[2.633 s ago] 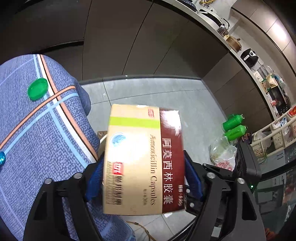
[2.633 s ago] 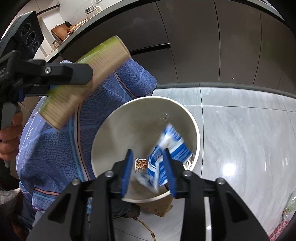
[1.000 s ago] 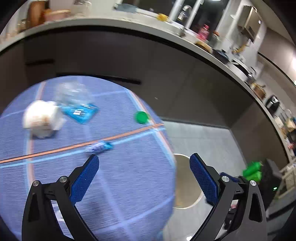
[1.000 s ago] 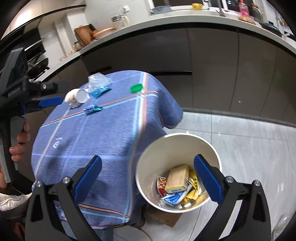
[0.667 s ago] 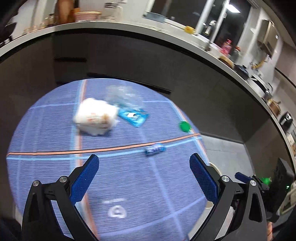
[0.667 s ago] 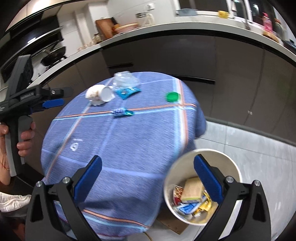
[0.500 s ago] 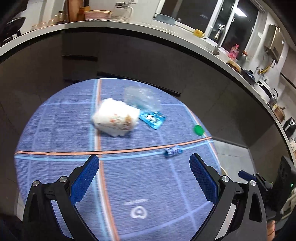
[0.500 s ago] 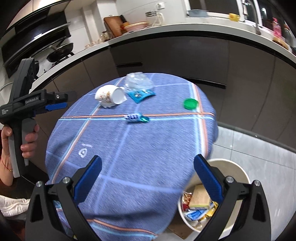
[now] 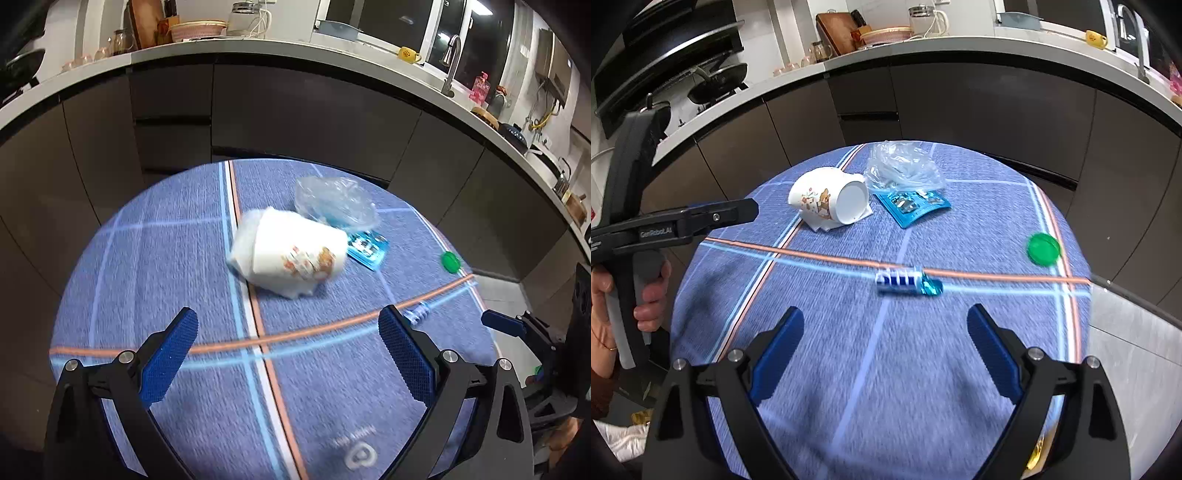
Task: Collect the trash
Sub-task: 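Grasp the blue mint roll with the right tool while the left tool grasps the paper cup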
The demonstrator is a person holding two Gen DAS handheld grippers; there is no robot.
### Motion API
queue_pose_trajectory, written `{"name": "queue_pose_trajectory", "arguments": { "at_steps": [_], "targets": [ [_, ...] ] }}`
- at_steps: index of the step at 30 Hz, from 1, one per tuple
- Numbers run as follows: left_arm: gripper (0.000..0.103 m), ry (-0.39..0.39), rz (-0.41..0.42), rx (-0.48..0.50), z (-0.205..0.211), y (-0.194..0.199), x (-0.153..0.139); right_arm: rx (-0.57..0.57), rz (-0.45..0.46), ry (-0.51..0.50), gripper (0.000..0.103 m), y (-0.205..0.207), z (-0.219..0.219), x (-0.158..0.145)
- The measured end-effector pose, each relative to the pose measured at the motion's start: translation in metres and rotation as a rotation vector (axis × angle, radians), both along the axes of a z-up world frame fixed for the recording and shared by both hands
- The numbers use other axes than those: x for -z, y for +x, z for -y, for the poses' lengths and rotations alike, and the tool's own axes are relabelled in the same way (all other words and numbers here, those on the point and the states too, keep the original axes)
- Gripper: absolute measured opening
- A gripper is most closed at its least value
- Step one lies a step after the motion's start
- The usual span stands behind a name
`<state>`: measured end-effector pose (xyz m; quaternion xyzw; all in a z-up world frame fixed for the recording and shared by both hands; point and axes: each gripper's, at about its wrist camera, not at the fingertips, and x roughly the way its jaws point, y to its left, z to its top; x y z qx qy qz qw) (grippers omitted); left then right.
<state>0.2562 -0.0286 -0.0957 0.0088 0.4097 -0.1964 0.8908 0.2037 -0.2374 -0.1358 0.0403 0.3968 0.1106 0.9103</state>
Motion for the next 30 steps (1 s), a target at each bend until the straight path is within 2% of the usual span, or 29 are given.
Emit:
{"name": "queue_pose_trajectory", "arguments": {
  "at_steps": [6, 9, 14, 18, 23, 26, 30],
  "targets": [
    [0.095, 0.033, 0.004, 0.012, 0.004, 0.035, 0.005, -0.008, -0.02, -0.028, 0.085, 0.034, -0.012, 0.013],
    [0.095, 0.052, -0.011, 0.03, 0.009, 0.051, 0.011, -0.012, -0.027, -0.043, 0.08, 0.042, -0.016, 0.018],
    [0.095, 0.053, -0.01, 0.051, 0.016, 0.071, 0.014, -0.008, -0.033, -0.043, 0.079, 0.049, -0.016, 0.024],
    [0.095, 0.008, -0.053, 0.063, 0.015, 0.093, 0.019, -0.003, -0.039, -0.04, 0.079, 0.052, -0.014, 0.027],
    [0.093, -0.112, -0.158, 0.089, 0.011, 0.116, 0.029, -0.003, -0.043, -0.034, 0.079, 0.054, -0.015, 0.03],
    [0.078, -0.178, -0.199, 0.124, 0.01, 0.119, 0.031, -0.002, -0.044, -0.033, 0.075, 0.054, -0.014, 0.03],
    [0.056, -0.195, -0.223, 0.177, 0.014, 0.114, 0.032, 0.002, -0.048, -0.037, 0.067, 0.053, -0.013, 0.031]
  ]
}}
